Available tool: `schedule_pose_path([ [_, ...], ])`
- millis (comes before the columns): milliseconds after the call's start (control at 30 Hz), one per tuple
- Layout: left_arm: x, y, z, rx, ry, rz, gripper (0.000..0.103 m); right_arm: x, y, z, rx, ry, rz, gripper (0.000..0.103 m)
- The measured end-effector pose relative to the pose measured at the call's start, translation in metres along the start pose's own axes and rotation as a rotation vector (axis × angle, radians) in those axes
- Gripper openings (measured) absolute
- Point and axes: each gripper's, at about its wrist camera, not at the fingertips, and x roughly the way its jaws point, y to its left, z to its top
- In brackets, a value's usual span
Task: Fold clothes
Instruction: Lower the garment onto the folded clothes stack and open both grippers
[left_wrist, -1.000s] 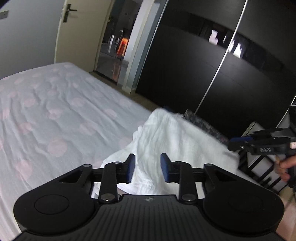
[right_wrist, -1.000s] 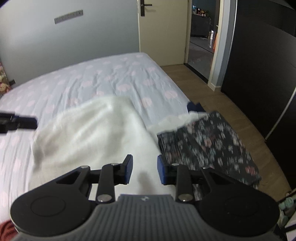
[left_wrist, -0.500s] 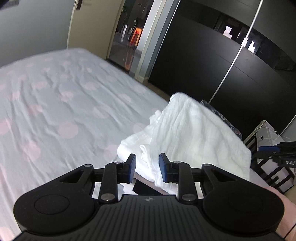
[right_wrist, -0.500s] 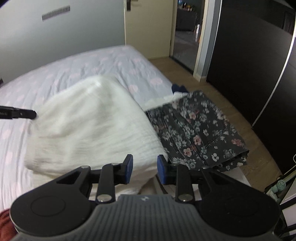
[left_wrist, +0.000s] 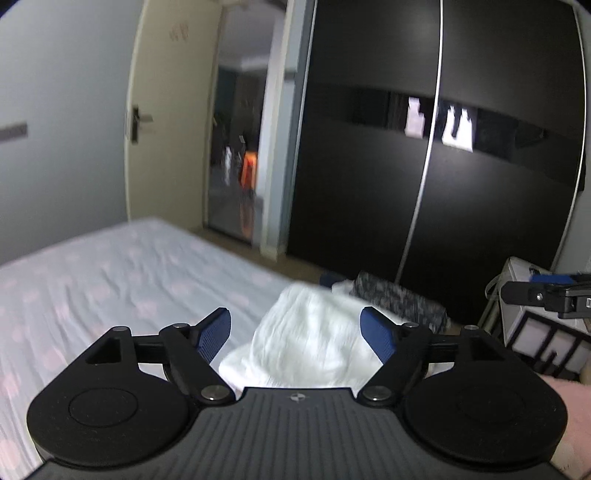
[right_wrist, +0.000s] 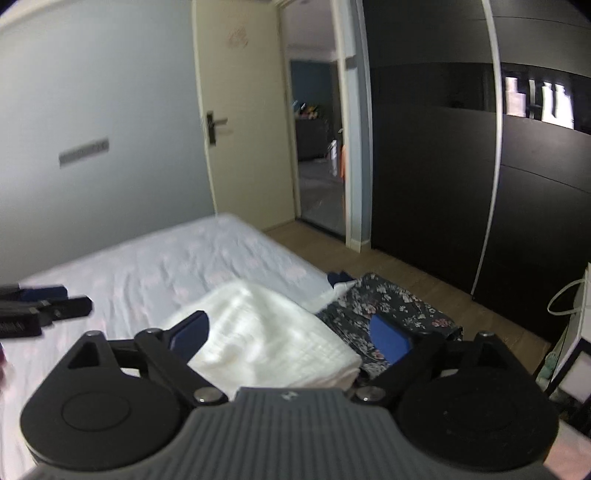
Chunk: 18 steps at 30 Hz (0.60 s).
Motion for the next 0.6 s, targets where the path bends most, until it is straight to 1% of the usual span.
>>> schedule_pose_path([
  [133, -0.025, -0.027, -0.009, 0.033, -0.047, 0.077, 0.084, -0.029, 0.020, -0.011, 0.026, -0.063, -0.014, 0.101],
  [167, -0.028, -0.031, -0.012, 0.031, -0.039, 0.099, 0.087, -0.035, 0.025, -0.016, 0.035, -0.074, -0.028, 0.101],
  [267, -0.034, -0.040, -0.026, 0.007, 0.000, 0.137, 0.087, -0.046, 0.037, -0.037, 0.071, -0.085, -0.046, 0.101],
  [333, -0.037, -0.044, -0.040, 0.010, -0.004, 0.134, 0.087, -0.051, 0.045, -0.052, 0.094, -0.073, -0.041, 0.101],
  [400, -0.036, -0.045, -0.052, 0.007, 0.025, 0.132, 0.087, -0.053, 0.053, -0.068, 0.098, -0.054, -0.049, 0.101],
  [467, -0.035, -0.040, -0.063, -0.019, 0.058, 0.124, 0.087, -0.055, 0.062, -0.083, 0.083, -0.040, -0.073, 0.101],
  [533, -0.034, -0.040, -0.073, -0.026, 0.079, 0.125, 0.087, -0.053, 0.069, -0.095, 0.069, -0.032, -0.104, 0.101],
  [600, -0.033, -0.040, -0.082, -0.029, 0.098, 0.130, 0.087, -0.054, 0.071, -0.106, 0.066, -0.014, -0.111, 0.101],
])
